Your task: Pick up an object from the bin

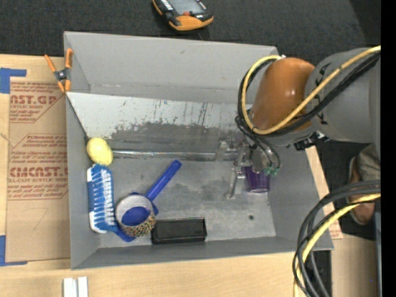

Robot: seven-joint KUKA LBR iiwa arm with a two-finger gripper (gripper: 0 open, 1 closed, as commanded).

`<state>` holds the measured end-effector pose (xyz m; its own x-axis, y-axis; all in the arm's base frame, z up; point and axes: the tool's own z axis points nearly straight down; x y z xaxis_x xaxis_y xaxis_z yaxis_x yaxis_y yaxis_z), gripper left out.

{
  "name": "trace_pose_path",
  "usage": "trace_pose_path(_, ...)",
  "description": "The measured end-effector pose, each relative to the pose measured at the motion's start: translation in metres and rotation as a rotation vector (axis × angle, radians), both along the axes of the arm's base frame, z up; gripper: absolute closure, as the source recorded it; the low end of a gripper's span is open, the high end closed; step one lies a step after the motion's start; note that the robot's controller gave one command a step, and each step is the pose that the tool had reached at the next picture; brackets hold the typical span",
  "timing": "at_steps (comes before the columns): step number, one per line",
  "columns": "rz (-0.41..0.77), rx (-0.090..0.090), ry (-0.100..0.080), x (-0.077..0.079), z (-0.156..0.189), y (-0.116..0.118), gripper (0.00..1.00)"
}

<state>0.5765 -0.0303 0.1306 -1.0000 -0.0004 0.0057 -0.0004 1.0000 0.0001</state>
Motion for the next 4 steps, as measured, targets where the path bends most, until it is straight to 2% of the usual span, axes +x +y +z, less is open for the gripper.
trace_pose_path(1,0.001,0.0,-0.007,0.002,0.005,0.0,0.0)
trace_pose_path(2,-0.097,0.001,-0.005,0.006,-0.062,0.025,0.0)
trace_pose_path(3,-0.035,-0.001,-0.017,0.002,-0.03,0.029,0.0)
trace_pose_path(4,-0.136,0.0,-0.009,0.006,-0.031,-0.092,0.0)
